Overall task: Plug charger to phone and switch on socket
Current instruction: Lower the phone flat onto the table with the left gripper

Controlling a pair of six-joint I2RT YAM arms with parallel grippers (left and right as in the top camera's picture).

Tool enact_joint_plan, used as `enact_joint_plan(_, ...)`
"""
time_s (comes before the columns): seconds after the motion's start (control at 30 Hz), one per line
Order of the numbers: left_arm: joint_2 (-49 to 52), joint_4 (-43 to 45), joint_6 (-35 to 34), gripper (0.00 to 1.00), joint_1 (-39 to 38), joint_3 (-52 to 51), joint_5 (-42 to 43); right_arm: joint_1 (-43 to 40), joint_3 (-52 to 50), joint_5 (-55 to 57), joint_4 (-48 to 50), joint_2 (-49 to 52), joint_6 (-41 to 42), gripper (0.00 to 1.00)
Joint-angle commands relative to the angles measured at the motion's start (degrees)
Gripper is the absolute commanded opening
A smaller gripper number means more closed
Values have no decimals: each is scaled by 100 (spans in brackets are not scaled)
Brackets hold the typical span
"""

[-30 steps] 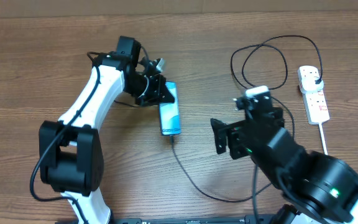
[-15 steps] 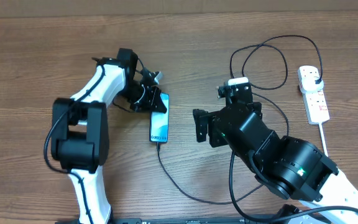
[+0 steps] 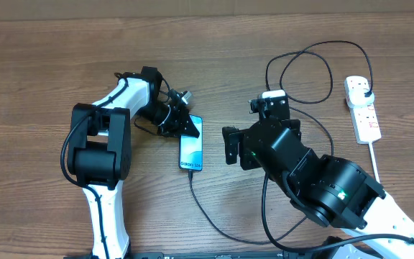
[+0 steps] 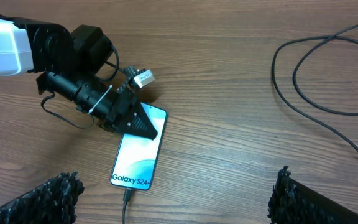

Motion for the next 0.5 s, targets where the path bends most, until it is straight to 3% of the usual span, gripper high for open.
enact_joint_plan(0.0,98,26,175,12,2,116,-81,-17,79,17,0,7,59,100)
enact_joint_plan(0.47,98,26,144,28,2,116,-584,-17,79,17,0,7,61,100)
